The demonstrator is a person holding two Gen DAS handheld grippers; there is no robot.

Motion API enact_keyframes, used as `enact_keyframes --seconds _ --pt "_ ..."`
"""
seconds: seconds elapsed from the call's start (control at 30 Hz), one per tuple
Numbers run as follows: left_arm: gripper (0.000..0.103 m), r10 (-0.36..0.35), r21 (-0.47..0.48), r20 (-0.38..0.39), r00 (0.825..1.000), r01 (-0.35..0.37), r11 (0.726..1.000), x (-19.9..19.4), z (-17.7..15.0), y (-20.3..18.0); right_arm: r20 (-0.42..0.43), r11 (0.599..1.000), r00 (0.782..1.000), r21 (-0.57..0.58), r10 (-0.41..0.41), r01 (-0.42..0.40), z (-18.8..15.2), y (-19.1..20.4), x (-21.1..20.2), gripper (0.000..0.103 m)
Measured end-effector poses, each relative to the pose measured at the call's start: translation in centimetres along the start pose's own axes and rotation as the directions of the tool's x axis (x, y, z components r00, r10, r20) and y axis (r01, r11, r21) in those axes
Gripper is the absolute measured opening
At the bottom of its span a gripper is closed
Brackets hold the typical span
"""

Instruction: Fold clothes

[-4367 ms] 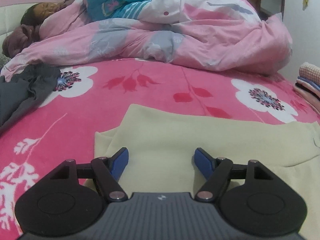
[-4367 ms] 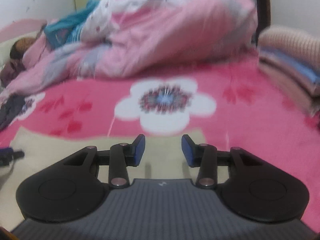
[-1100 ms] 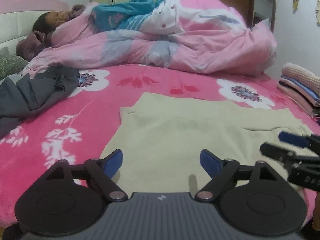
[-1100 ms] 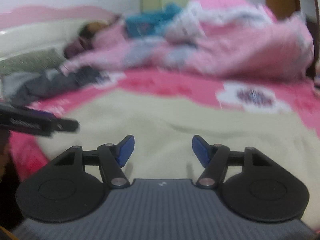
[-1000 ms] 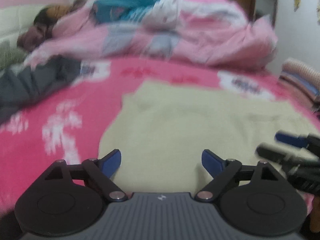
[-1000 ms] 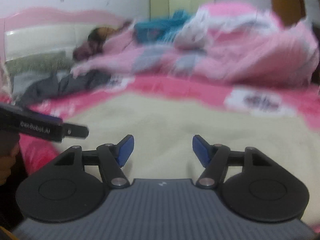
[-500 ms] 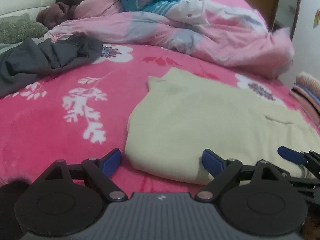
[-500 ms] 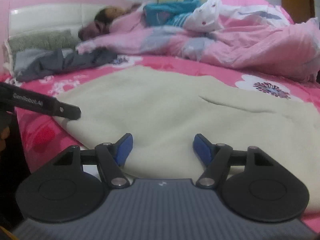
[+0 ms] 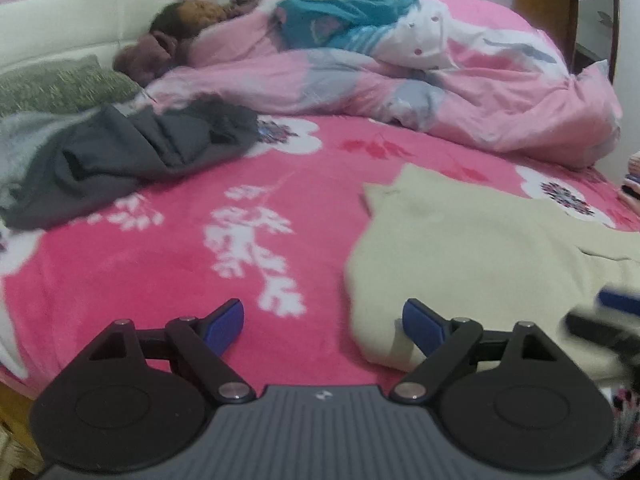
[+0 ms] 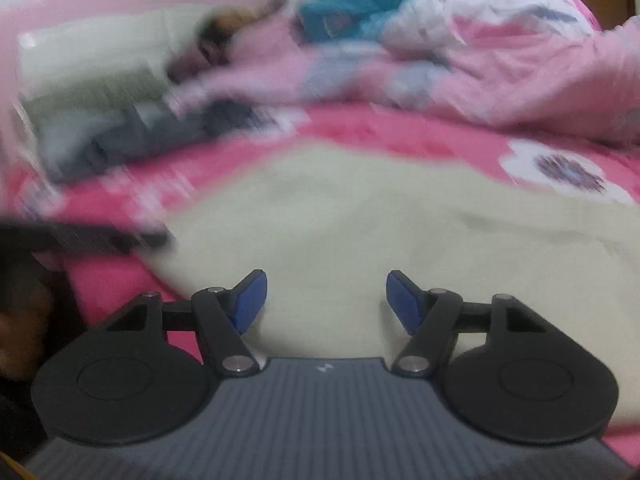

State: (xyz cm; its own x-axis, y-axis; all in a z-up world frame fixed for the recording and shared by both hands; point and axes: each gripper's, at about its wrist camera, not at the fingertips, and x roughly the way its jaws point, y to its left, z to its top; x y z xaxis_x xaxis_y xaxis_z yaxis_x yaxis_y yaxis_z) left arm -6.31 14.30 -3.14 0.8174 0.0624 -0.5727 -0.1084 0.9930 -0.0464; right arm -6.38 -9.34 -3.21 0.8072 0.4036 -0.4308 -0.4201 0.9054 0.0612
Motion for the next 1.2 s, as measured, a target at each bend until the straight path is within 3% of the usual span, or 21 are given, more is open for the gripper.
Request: enact_keyframes --seconds 0.1,0.17,0.23,0.3,0.33,0.4,0.5,0.53,0.6,0.7,0.77,0.87,0.9,0.97,1.07,1.13,1.2 --pt "0.086 0.013 -0.043 0.032 0.999 -0.011 0.999 -0.6 0.7 1.3 0.049 0.995 0.998 -0.094 0.044 -0.039 0.8 2.3 0.1 0.062" --pt "0.085 0.016 -0.083 0.061 0.998 -0.01 0.997 -1.3 0.9 2.5 -0.016 0.994 0.997 -0.086 0.069 -0.07 -0.2 2.9 1.9 0.062" --pt "0.085 0.005 -0.134 0.097 0.995 0.008 0.991 -1.9 0.9 3.9 -0.166 0.99 0.983 -0.105 0.073 -0.091 -2.3 3.3 4.7 0.063" --pt "0.085 -0.014 -0.187 0.123 0.992 0.037 0.982 -2.5 1.0 5.4 -0.154 0.964 0.988 -0.26 0.015 -0.055 -2.6 5.2 4.5 0.064" --pt "0.085 -0.014 -0.208 0.13 0.991 0.041 0.977 -2.7 1.1 6.1 -0.171 0.966 0.985 -0.254 0.01 -0.054 -1.8 5.6 4.3 0.062" --pt "0.085 0.0 -0.23 0.14 0.99 0.032 0.973 -2.9 1.4 7.0 -0.146 0.979 0.983 -0.159 0.109 -0.132 0.2 5.3 3.5 0.059" --pt "0.084 0.013 -0.255 0.157 0.988 0.027 0.967 -3.0 1.9 7.7 -0.043 0.968 0.99 -0.208 0.135 -0.141 2.0 6.6 3.0 0.055" --pt "0.083 0.01 -0.264 0.162 0.987 0.034 0.964 -3.0 2.0 7.9 -0.048 0.967 0.988 -0.204 0.144 -0.151 2.0 6.8 3.7 0.053" --pt "0.079 -0.005 -0.275 0.171 0.985 0.052 0.96 -2.8 2.3 8.0 -0.068 0.966 0.984 -0.187 0.166 -0.176 1.9 6.9 5.5 0.034" --pt "0.079 -0.02 -0.255 0.173 0.985 0.064 0.965 -2.2 2.7 7.5 -0.123 0.964 0.971 -0.142 0.206 -0.223 1.4 6.8 7.1 0.02" --pt "0.079 -0.021 -0.235 0.174 0.985 0.062 0.97 -2.0 2.8 7.0 -0.132 0.961 0.961 -0.105 0.242 -0.257 1.5 6.6 7.3 0.004" --pt "0.079 -0.028 -0.226 0.185 0.982 0.071 0.972 -1.7 3.1 6.3 -0.044 0.961 0.967 -0.108 0.252 -0.255 2.7 6.7 6.3 0.004" --pt "0.079 -0.035 -0.224 0.186 0.982 0.077 0.972 -1.7 3.3 6.0 -0.044 0.963 0.97 -0.119 0.24 -0.244 2.3 6.9 6.9 0.005" --pt "0.078 -0.054 -0.216 0.182 0.982 0.093 0.972 -1.5 3.6 5.1 -0.142 0.96 0.955 -0.071 0.259 -0.271 0.8 6.4 9.2 0.004" --pt "0.079 -0.099 -0.18 0.19 0.977 0.134 0.975 -2.1 4.1 3.3 -0.119 0.95 0.943 0.034 0.312 -0.31 1.2 4.3 8.3 0.006" --pt "0.079 -0.142 -0.15 0.198 0.97 0.173 0.973 -2.3 4.2 1.9 -0.058 0.954 0.956 0.102 0.287 -0.281 2.4 1.8 6.0 0.006" --pt "0.079 -0.196 -0.121 0.172 0.965 0.218 0.968 -1.8 3.9 0.1 -0.001 0.977 0.983 0.112 0.183 -0.182 3.0 -0.7 3.3 0.007"
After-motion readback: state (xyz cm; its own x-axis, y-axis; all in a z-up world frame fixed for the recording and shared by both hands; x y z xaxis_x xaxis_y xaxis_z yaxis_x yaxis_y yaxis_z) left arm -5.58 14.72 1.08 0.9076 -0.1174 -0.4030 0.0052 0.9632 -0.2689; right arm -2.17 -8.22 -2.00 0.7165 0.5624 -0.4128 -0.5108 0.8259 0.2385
